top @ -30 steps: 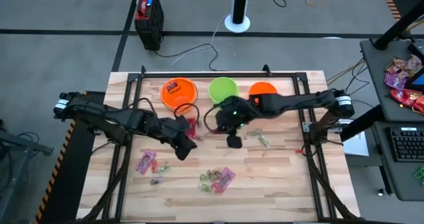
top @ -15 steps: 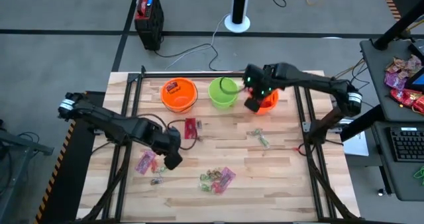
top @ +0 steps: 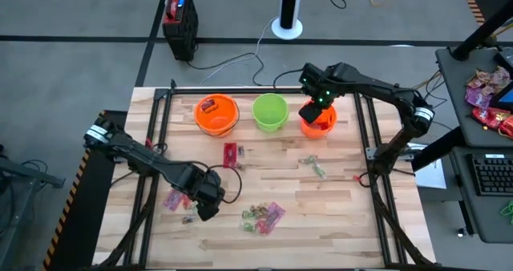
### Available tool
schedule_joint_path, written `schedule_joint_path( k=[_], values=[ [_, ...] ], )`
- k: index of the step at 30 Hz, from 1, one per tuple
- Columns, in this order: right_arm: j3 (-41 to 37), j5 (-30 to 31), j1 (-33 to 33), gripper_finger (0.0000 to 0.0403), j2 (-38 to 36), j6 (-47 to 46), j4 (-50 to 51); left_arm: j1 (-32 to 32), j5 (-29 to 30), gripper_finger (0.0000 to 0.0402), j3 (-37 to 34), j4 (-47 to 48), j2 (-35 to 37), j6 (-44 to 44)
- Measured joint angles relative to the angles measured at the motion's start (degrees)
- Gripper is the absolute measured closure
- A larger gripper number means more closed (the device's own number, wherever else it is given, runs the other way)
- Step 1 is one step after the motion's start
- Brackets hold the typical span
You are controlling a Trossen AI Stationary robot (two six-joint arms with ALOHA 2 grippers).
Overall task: Sort candy by brand, put in halloween buckets
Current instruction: Put the green gummy into the left orange bucket
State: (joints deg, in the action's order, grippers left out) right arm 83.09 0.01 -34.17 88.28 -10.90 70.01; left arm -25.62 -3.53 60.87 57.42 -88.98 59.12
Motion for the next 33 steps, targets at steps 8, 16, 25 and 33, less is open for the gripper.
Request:
schedule_joint_path(
  k=[8, 16, 25, 33],
  values=[
    [0.0, -0.04, 0.42, 0.022, -1.39, -0.04, -0.72, -2.42, -0.9, 0.0204, -3.66, -2.74, -3.25, -3.51],
    [0.0, -0.17, 1.05, 0.022, -1.5, 0.24, -1.31, -2.45, -0.56, 0.0213, -7.86, -11.72, -8.02, -4.41],
    [0.0, -0.19, 1.07, 0.0218, -1.5, 0.66, -1.7, -2.51, -0.52, 0.0335, -7.93, -13.89, -10.41, -4.75],
    [0.0, -0.12, 1.05, 0.022, -1.5, 1.17, -1.96, -2.35, 2.67, 0.038, -8.43, -14.1, -4.93, -4.62]
  ],
)
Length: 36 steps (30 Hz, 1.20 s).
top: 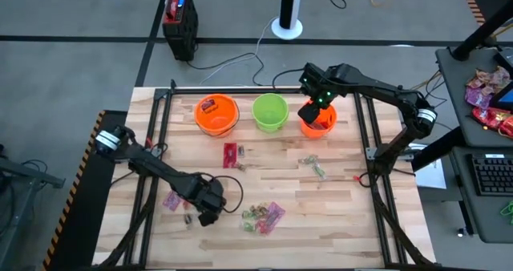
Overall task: Sort candy by brand, put in halloween buckets
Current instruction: Put the green gummy into the left orange bucket
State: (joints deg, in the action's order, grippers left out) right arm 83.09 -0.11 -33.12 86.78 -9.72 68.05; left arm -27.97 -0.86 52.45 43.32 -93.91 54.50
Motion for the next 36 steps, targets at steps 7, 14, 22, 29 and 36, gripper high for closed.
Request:
schedule_joint_path(
  k=[7, 14, 22, 29, 36],
  values=[
    [0.0, -0.03, 0.0, 0.0225, 0.0, -0.26, -0.15, 1.4, 4.12, 0.0396, 1.21, -2.34, 13.39, -1.85],
    [0.0, -1.94, 1.61, 0.0225, -0.12, -1.56, -0.13, 10.74, 19.02, 0.0395, 1.33, -4.96, 28.64, -8.41],
    [0.0, -3.35, 6.66, 0.0225, -1.27, -5.64, 0.02, 35.4, 17.22, 0.0396, 1.36, -6.89, 32.51, -19.31],
    [0.0, -3.28, 11.46, 0.0225, -2.36, -9.09, 0.02, 52.84, 9.01, 0.0395, 2.8, -6.15, 28.54, -21.29],
    [0.0, -2.91, 14.98, 0.0225, -2.36, -11.56, 0.06, 55.24, 9.34, 0.0362, 5.09, -2.62, 24.81, -23.12]
  ],
)
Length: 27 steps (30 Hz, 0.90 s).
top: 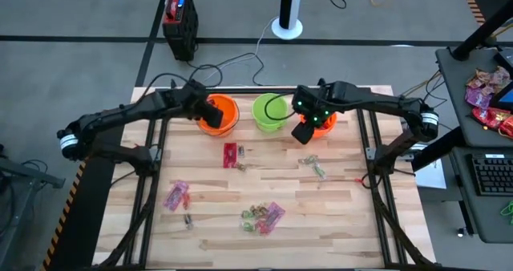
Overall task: Sort candy by brand, put in halloween buckets
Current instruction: Put the green gummy into the left orange bucket
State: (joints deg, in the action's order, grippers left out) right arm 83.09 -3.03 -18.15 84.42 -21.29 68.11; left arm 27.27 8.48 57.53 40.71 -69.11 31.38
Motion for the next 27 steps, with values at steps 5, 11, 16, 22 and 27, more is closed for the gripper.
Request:
schedule_joint_path(
  k=[5, 11, 16, 22, 27],
  values=[
    [0.0, -0.02, 1.04, 0.0225, -0.74, -1.62, 0.76, -0.07, 0.24, 0.03, 0.43, 0.82, -3.35, -0.06],
    [0.0, -2.11, 2.91, 0.0225, -3.31, -6.63, 2.24, -0.13, 3.23, 0.024, 1.78, 0.88, -4.89, 0.65],
    [-1.79, -5.79, 7.93, 0.0225, -5.69, -15.12, 3.57, -2.58, 3.05, 0.0224, 4.8, 1.23, -3.34, 0.65],
    [-12.04, -6.06, 15.09, 0.0225, -7.28, -25.37, 2.38, -9.1, 3.05, 0.0224, 8.63, 1.8, -0.85, 0.65],
    [-25.58, -6.01, 18.49, 0.0225, -7.1, -30.94, -7.89, -15.6, 5.48, 0.0228, 11.41, 1.79, -0.3, 0.71]
  ],
)
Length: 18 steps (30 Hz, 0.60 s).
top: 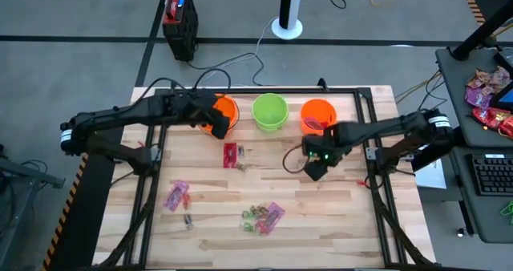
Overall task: Sort candy by brand, put in halloween buckets
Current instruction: Put the green gummy into the left orange bucket
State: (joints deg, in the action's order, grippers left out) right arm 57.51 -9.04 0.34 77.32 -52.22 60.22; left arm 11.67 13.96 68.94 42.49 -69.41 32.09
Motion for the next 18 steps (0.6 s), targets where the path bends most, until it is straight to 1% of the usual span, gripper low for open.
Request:
schedule_joint_path(
  k=[2, 4, 8, 12, 14, 18],
  values=[
    [-5.24, 0.09, -0.09, 0.0225, 0.28, -1.05, -7.19, -2.19, 1.92, 0.023, 0.96, -0.01, -0.14, 0.09],
    [-9.07, 0.41, -0.18, 0.0225, 0.83, -2.33, -11.95, -3.6, 3.36, 0.0231, 1.84, -0.01, -0.42, 0.14],
    [-13.71, 3.51, 0.28, 0.0225, 1.57, -3.27, -16.1, -4.96, 3.69, 0.0231, 2.57, -0.39, -0.46, 0.16],
    [-16.12, 6.32, 0.41, 0.0231, 1.49, -2.2, -19.03, -5.14, 3.68, 0.0231, 2.8, -0.39, -0.46, 0.16],
    [-16.92, 6.54, 0.41, 0.0246, 1.46, -1.5, -19.44, -5.19, 3.69, 0.0231, 3.0, -0.98, -0.52, 0.15],
    [-18.77, 6.39, 0.41, 0.0298, 2.38, -0.32, -23.87, -5.63, 3.61, 0.0231, 2.25, -3.67, -0.57, -0.19]
  ],
)
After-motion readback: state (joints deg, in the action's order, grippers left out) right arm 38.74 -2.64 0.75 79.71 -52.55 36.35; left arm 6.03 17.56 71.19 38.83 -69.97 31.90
